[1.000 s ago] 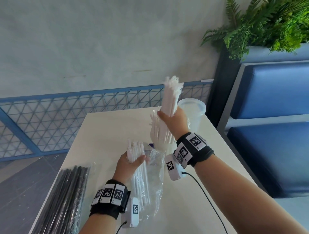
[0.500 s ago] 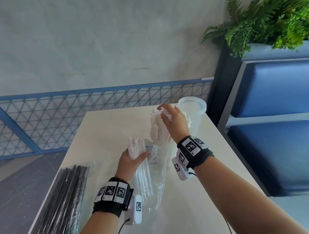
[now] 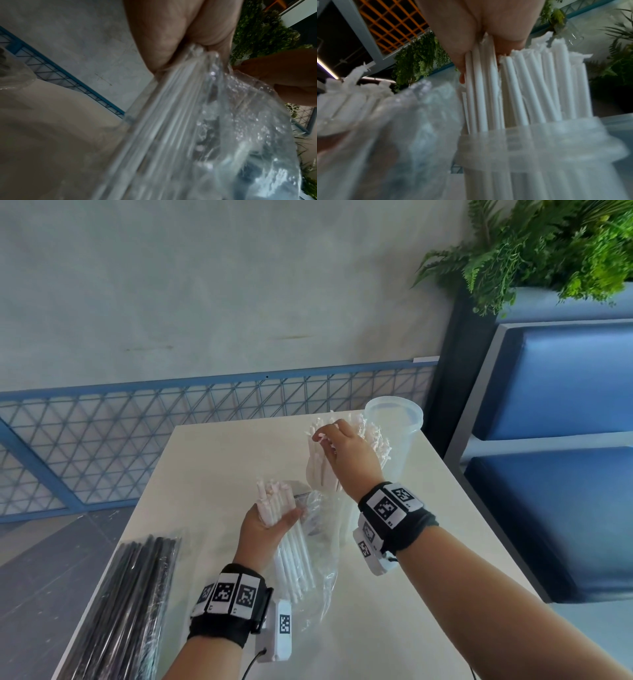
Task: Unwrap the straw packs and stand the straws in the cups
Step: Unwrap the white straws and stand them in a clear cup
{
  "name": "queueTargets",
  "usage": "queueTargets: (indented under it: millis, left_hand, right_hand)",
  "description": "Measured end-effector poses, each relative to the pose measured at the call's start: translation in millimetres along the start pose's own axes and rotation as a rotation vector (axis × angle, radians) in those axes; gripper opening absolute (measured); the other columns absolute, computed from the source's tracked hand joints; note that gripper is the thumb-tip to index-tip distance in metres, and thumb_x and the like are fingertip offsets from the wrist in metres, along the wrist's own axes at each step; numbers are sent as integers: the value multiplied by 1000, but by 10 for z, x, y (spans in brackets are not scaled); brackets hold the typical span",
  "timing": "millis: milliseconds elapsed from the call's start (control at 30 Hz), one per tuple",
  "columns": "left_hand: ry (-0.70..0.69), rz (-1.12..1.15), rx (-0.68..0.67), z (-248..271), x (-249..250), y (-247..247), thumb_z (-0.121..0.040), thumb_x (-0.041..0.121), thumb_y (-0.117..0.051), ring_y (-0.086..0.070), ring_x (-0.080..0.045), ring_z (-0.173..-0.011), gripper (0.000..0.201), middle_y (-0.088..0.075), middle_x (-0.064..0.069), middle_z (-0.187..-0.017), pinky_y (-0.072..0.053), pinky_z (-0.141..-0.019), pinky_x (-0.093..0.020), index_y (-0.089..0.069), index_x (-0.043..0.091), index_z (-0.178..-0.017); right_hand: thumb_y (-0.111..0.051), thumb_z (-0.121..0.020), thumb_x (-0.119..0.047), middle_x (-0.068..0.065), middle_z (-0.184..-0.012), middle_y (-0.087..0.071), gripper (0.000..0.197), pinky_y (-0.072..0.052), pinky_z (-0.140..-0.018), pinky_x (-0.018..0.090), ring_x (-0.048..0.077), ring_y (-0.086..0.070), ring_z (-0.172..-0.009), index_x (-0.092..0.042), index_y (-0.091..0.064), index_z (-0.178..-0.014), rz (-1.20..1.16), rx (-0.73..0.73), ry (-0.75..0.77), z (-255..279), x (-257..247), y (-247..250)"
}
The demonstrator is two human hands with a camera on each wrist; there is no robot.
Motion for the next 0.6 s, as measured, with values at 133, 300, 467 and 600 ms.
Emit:
queueTargets:
  millis: [133,300,467,600]
  left_hand:
    - [4,-4,5,19,-12,29,-67,24,-77,-68,-25,-93,40,-72,-13,-95,-53,-85,-31,-67,2,-99]
    - [-59,-23,50,31,36,74,-67,11,-81,-65,-5,-81,36,-68,5,-87,-50,-70,-14,-60,24,-94]
    - [-77,21,10,56,-4,59,-52,32,-86,-65,-9,-86,52,-69,13,-85,-53,-77,-22,-56,33,-94]
    - [-71,32,-1,48,-38,56,-47,43,-81,-64,-2,-86,57,-68,14,-88,-52,-76,-20,-53,35,-97]
  right_hand:
    - [-42,-94,-37,3,-137,-46,37,-26,-108,45,27,-41,-127,-26,-52,-128,205,160,112,162,-313,233]
    - [-48,-95,-15,8,-100,-62,19,-53,-77,34,20,-62,-79,-6,-63,-99,-203,-38,58,465,-460,-83]
    - [-52,-91,-6,8,-102,-64,16,-50,-75,24,19,-64,-84,-6,-64,-101,-142,-167,-51,571,-175,-262]
    - [-61,-85,-7,1,-90,-60,5,-49,-64,19,11,-57,-69,-8,-62,-89,-162,73,80,609,-274,3]
Point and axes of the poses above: each hand's wrist, its own z-axis away from the middle knuckle, its own y-axis out of the back of the hand, x = y × z, the point moved 9 cm from there along -z, towards the middle knuckle
